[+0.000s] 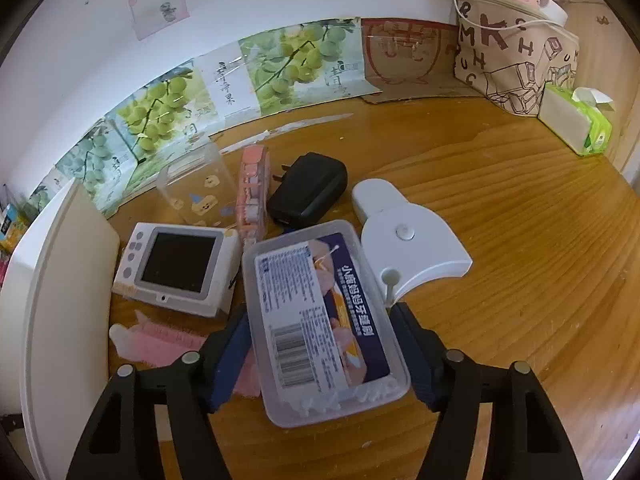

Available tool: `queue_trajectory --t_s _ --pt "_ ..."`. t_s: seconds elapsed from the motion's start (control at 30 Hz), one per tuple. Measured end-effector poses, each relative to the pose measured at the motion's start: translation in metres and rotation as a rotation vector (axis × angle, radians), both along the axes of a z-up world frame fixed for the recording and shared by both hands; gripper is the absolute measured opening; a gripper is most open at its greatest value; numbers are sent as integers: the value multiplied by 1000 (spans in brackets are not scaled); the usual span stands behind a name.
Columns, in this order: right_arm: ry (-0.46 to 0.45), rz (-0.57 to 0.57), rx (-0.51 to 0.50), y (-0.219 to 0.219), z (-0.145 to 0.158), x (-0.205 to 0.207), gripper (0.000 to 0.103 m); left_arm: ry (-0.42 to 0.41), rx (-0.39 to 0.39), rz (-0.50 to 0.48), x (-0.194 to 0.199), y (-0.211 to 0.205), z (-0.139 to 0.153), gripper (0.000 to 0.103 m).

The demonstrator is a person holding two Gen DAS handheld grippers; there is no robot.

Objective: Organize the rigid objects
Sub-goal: 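Grasp the clear toothbrush box with the right tool, then carry the toothbrush box into the tray beside the charger and release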

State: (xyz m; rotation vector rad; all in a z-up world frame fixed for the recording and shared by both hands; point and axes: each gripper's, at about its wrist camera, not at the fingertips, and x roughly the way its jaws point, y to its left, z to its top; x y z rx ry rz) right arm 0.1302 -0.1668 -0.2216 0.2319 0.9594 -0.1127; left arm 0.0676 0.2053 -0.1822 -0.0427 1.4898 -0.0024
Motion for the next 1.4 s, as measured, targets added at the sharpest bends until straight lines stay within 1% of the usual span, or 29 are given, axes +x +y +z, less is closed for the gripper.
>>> queue_trajectory --t_s 0.23,0.37,0.57,0.77,0.93,1.03,1.2,1.4 --pt "-6 -9 41 -2 1 -11 66 0 0 1 0 0 0 10" --pt "4 -9 44 -1 2 -19 66 0 -1 1 0 0 0 10" --pt "-1 -55 94 -9 3 -39 66 0 -2 -2 0 -1 -1 10" --pt "-40 -109 134 -20 14 -56 66 2 3 -7 0 -3 -2 10" --pt "-99 -136 170 -27 32 -66 66 4 5 -12 1 -4 -2 10" --pt "-139 -130 191 -28 45 -68 66 4 7 -14 1 -5 -2 10" --pt "-220 -89 233 -22 66 -68 66 4 8 -14 0 -6 -2 10" --pt "-327 8 272 -3 94 -68 66 4 7 -13 0 -6 -2 10"
